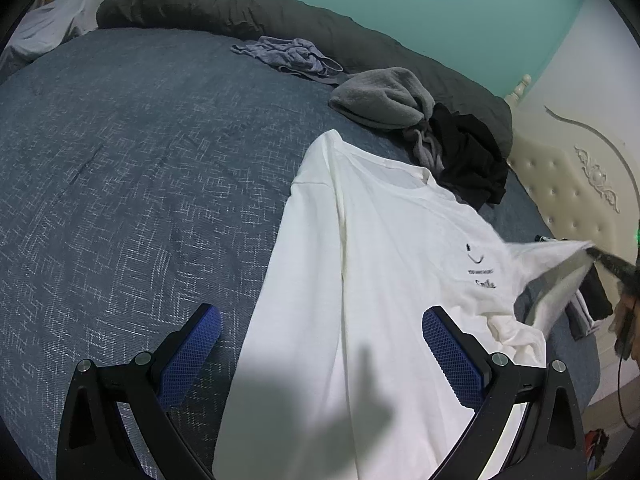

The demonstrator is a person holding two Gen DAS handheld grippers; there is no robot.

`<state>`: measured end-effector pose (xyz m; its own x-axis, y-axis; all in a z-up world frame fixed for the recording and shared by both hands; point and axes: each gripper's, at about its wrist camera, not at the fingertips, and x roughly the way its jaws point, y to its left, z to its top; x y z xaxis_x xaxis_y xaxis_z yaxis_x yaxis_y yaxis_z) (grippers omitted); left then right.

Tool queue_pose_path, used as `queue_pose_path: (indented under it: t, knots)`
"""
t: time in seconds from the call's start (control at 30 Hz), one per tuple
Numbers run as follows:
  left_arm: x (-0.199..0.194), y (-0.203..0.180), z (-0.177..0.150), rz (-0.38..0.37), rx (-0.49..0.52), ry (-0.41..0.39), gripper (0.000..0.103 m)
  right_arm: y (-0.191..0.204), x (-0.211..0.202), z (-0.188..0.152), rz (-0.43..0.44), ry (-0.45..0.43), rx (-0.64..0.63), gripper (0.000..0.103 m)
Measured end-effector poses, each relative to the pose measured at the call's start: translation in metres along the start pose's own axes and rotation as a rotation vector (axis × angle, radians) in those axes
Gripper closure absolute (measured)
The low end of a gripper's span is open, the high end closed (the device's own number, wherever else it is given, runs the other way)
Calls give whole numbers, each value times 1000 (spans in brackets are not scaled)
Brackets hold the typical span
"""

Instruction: Fold clothes

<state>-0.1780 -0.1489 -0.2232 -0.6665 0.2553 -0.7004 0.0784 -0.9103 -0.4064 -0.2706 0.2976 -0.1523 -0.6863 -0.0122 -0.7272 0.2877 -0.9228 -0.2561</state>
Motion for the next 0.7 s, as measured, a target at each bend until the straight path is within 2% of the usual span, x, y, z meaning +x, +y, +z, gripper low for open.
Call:
queue_pose_path:
  t: [0.1, 0.17, 0.23, 0.33, 0.4, 0.43, 0.5, 0.6, 0.7]
  knots:
    - [-1, 1, -1, 0, 0, 0, 0, 33, 19, -17, 167, 73, -45, 101]
    - [-1, 0, -1, 0, 0, 0, 0, 51, 36, -32, 288, 152, -45, 101]
    - [-1, 0, -1, 0, 1, 1, 0, 61, 45, -44, 328, 190, -42, 101]
    - [0, 0, -1, 0, 1, 1, 0, 48, 48, -51, 383, 194, 38, 99]
    - [0, -1, -1, 0, 2, 1, 0, 37, 41, -54, 422, 164, 110, 89]
    - [0, -1, -1, 0, 2, 1, 0, 30, 37, -56, 436, 142, 144, 85]
    - [0, -1, -1, 0, 3, 1, 0, 10, 33, -62, 426, 111, 230, 68]
    - [0, -2, -1, 0, 5, 0, 0, -23, 33, -77, 413, 86, 372, 67]
    - [0, -3, -1, 2, 8, 1, 0, -41, 38, -95, 359, 123, 446, 67]
